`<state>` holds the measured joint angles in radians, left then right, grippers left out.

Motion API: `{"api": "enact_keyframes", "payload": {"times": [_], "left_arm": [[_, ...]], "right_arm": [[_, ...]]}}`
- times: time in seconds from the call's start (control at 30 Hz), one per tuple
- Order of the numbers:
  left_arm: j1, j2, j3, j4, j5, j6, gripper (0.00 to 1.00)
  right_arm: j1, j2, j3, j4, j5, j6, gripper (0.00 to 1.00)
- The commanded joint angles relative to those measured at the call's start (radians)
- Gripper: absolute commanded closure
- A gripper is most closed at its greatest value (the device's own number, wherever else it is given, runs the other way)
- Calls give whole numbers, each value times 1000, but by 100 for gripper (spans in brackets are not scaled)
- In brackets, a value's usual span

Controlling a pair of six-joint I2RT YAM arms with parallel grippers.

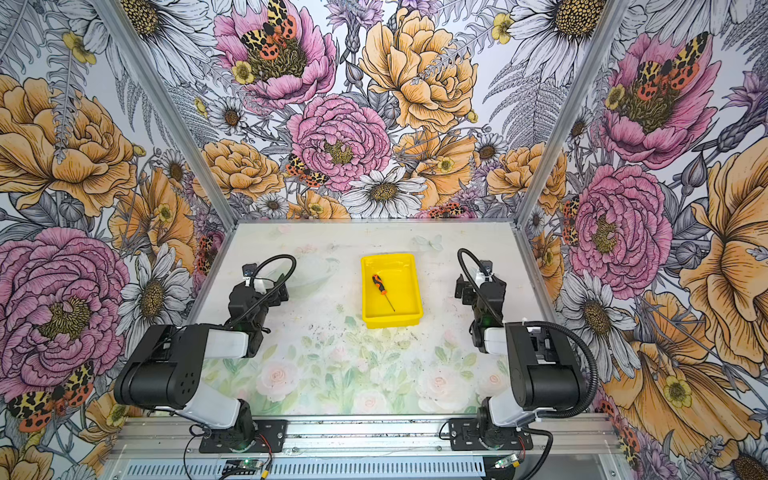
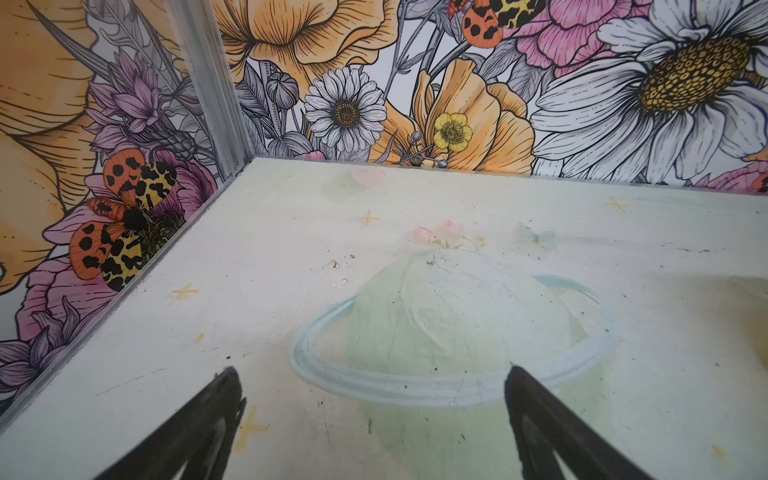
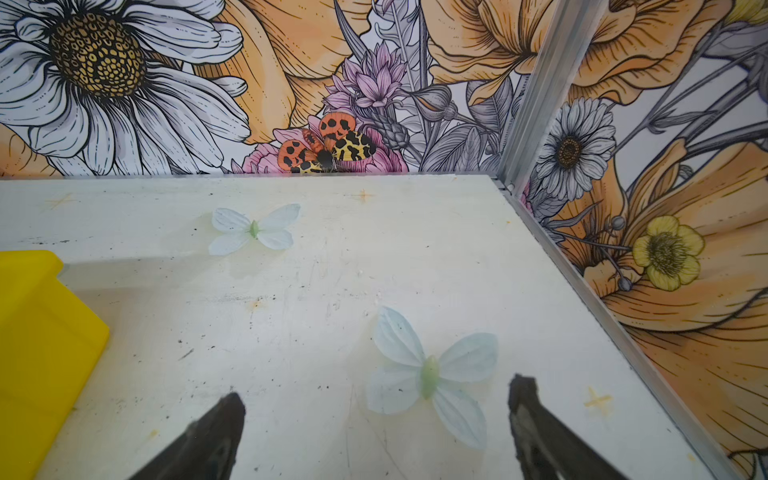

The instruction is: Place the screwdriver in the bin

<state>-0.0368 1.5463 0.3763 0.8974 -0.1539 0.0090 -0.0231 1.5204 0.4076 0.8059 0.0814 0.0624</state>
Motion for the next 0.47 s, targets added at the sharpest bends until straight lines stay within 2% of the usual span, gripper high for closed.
{"api": "enact_keyframes", "payload": {"times": [0.0, 0.23, 0.27, 0.33, 0.43], "left_arm": [[-5, 3, -13, 69, -48, 19, 1], [-2, 3, -12, 66, -47, 18, 1], [5, 3, -5, 50, -37, 15, 1], [51, -2, 7, 22, 60, -11, 1], [36, 1, 4, 31, 43, 3, 1]], "right_arm": [[5, 12, -9, 39, 9, 15, 1], [5, 12, -8, 39, 9, 14, 0], [5, 12, -8, 38, 8, 14, 1], [5, 13, -8, 38, 8, 14, 1], [5, 11, -9, 39, 9, 14, 0]]}}
